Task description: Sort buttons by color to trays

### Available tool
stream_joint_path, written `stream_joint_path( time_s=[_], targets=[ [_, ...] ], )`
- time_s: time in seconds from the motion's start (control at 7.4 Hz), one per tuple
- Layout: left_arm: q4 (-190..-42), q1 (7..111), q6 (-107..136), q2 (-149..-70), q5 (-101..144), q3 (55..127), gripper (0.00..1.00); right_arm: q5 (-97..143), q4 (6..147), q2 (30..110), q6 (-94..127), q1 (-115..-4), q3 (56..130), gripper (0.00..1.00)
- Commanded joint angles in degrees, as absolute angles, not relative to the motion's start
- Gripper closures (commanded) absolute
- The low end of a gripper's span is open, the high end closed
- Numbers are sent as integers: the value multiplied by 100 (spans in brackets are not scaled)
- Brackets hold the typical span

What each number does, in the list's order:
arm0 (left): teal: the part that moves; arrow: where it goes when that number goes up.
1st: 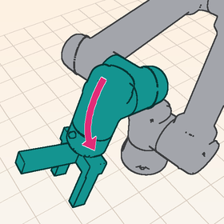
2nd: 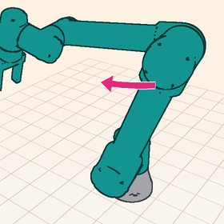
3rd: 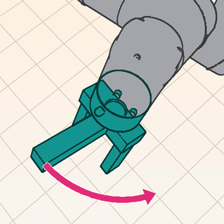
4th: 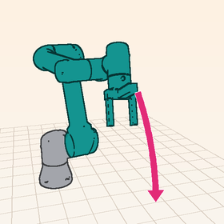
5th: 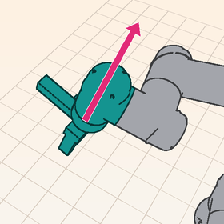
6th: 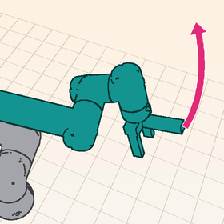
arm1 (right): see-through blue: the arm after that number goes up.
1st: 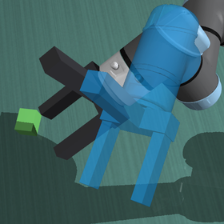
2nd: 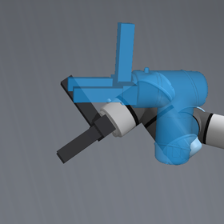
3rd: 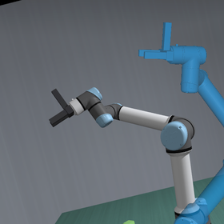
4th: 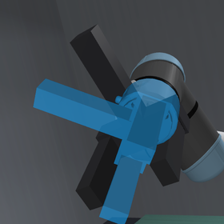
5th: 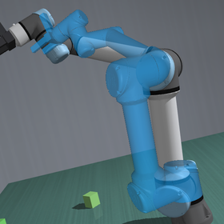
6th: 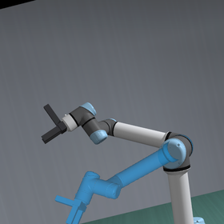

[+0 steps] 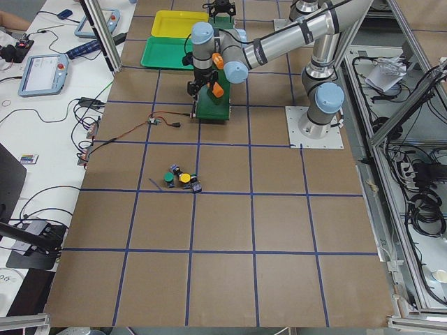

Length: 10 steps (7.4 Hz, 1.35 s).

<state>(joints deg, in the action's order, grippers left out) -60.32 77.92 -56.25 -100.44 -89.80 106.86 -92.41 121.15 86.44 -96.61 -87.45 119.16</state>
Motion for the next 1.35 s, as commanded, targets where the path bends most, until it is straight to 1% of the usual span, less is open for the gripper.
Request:
stream_joint_path(
  time_s=[0.0,0.14,0.41,0.68,1.08,1.22],
  targets=[
    [-6047,6815,-5276,-10518,-8930,10136,0,-9193,12146,8535,-9668,-8780,11927,0],
    [-6047,6681,-5082,-10790,-8930,9847,0,-9272,12164,8499,-9694,-8780,11918,0],
    [-6029,6409,-4668,-11283,-8912,9634,0,-9220,12531,8341,-9668,-8780,11918,0],
    [-5820,6232,-5269,-11679,-8991,9476,0,-9202,12630,8332,-9668,-8780,11918,0],
    [-5888,6223,-5957,-12215,-9623,8748,0,-9202,12630,8297,-9668,-8780,11918,0],
    [-5871,6223,-6498,-12373,-9650,8684,0,-9211,12630,8297,-9668,-8780,11927,0]
  ],
)
